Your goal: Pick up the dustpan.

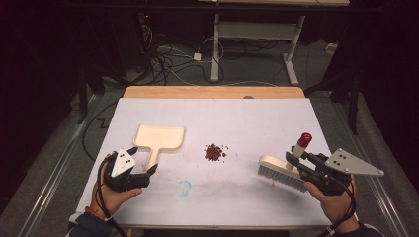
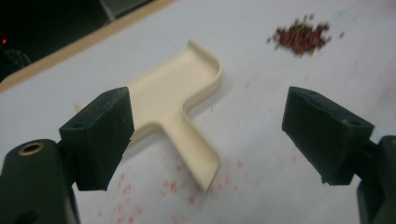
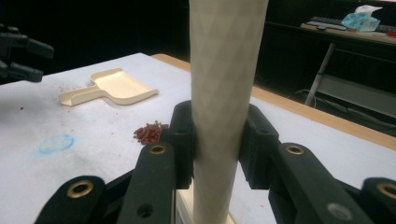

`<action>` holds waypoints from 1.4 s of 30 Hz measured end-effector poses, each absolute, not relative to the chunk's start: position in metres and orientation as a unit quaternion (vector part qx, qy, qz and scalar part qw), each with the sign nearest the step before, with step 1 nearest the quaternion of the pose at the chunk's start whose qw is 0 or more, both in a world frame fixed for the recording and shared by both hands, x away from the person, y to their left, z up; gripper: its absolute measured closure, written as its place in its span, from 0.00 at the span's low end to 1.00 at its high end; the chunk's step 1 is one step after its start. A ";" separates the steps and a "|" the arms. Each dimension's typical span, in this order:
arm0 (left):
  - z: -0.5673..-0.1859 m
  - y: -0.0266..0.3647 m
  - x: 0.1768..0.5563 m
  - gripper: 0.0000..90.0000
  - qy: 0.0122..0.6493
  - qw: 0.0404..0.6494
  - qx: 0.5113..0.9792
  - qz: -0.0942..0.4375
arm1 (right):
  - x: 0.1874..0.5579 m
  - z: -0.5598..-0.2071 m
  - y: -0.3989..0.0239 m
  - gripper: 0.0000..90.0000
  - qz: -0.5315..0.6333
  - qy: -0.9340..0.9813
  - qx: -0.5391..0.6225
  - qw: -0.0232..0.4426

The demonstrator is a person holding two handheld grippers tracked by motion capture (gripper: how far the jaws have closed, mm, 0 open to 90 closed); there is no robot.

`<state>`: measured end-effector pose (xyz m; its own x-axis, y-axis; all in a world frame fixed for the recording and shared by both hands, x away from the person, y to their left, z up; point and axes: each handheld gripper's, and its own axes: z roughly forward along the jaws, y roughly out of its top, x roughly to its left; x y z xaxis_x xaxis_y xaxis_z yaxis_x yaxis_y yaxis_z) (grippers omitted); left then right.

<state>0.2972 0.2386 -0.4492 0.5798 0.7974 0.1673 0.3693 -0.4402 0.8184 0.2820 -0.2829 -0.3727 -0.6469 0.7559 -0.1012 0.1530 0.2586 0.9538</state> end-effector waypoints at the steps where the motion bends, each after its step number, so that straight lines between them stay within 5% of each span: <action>1: -0.452 0.239 0.295 0.18 0.365 0.378 0.804 0.279 | 0.282 -0.374 -0.283 0.77 0.525 0.741 0.305 0.287; 12: -0.457 0.242 0.292 0.21 0.386 0.358 0.805 0.272 | 0.290 -0.376 -0.280 0.77 0.522 0.743 0.310 0.284; 18: -0.451 0.245 0.298 0.23 0.451 0.329 0.789 0.256 | 0.289 -0.376 -0.276 0.77 0.519 0.747 0.303 0.283; 30: -0.482 0.223 0.362 0.27 0.494 0.271 0.805 0.183 | 0.292 -0.380 -0.273 0.77 0.509 0.753 0.310 0.280; 42: -0.483 0.233 0.374 0.31 0.506 0.303 0.794 0.150 | 0.294 -0.382 -0.272 0.77 0.504 0.757 0.309 0.279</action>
<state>0.3744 0.2332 -0.4831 0.4436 0.8935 -0.0696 0.7121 -0.3043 0.6327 0.2937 -0.2725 -0.3820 -0.6527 0.7495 -0.1107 0.1865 0.3006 0.9353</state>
